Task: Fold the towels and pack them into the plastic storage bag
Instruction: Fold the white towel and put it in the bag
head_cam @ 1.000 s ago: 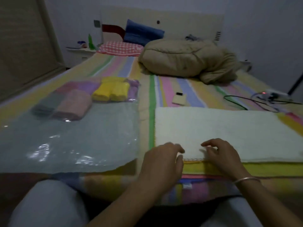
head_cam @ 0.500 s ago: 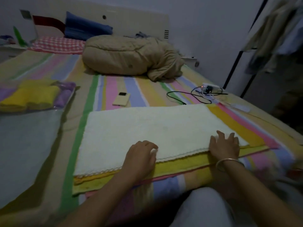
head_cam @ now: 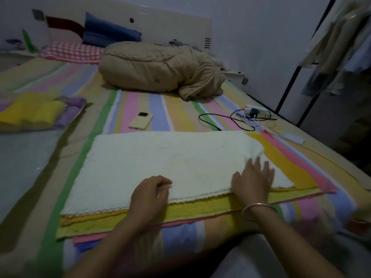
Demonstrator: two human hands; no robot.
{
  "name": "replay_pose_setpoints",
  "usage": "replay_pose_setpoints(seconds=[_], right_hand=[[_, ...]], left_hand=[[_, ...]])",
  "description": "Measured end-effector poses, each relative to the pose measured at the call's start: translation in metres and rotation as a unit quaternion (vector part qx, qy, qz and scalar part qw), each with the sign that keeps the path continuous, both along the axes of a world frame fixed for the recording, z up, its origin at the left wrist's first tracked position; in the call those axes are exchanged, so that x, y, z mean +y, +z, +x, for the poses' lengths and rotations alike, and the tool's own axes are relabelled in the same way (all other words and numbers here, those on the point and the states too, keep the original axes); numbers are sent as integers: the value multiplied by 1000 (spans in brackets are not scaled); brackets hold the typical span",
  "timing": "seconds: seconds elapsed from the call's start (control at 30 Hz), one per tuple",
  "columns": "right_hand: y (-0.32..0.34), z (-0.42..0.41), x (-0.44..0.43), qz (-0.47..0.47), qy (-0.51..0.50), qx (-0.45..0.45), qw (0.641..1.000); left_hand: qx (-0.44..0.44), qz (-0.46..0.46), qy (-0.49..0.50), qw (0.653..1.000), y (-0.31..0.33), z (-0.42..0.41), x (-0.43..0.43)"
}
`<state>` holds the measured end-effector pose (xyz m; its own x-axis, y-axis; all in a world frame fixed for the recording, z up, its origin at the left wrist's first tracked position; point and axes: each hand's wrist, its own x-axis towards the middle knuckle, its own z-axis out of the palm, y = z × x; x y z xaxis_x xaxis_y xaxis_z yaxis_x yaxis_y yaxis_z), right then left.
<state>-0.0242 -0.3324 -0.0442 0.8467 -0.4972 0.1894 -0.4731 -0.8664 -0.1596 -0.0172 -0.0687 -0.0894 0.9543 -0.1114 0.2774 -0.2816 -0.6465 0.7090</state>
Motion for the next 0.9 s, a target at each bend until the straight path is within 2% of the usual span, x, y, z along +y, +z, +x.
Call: replay_pose_setpoints(seconds=[0.07,0.1,0.13,0.2,0.23,0.27,0.3,0.37,0.47,0.57,0.6,0.67,0.77,0.83,0.9], right_hand=[[5,6,40,3,148,-62,987],[7,7,63,15,226,-85,970],[8,8,85,26,298,-105,948],[11,6,126,65,416,-98,902],[14,4,143,94,457,-85,880],[16,3,155,127,487,-77,861],[19,3,164,154,503,-81,847],[22,12,172,182,497,-106,842],[16,46,163,169,455,-135,864],[6,94,152,100,429,-107,891],[2,110,151,75,424,-84,899],[-5,141,152,21,415,-60,908],[-14,181,160,-36,454,-80,887],[-12,202,166,-40,468,-85,879],[-3,220,173,-7,442,-89,893]], left_hand=[[66,-112,20,991,10,3,8],[103,-187,38,976,15,7,13],[144,-275,63,949,21,10,20],[229,-422,117,869,35,12,35],[261,-460,134,838,40,12,44],[284,-474,145,821,46,10,52],[303,-478,149,811,49,8,59],[322,-476,154,804,51,6,69],[334,-418,178,826,49,13,72],[286,-229,190,911,45,28,76],[271,-177,190,927,43,32,78],[269,-150,173,936,40,36,82],[215,-105,159,958,35,32,79],[158,-84,150,972,34,26,76],[115,-58,133,983,34,20,74]])
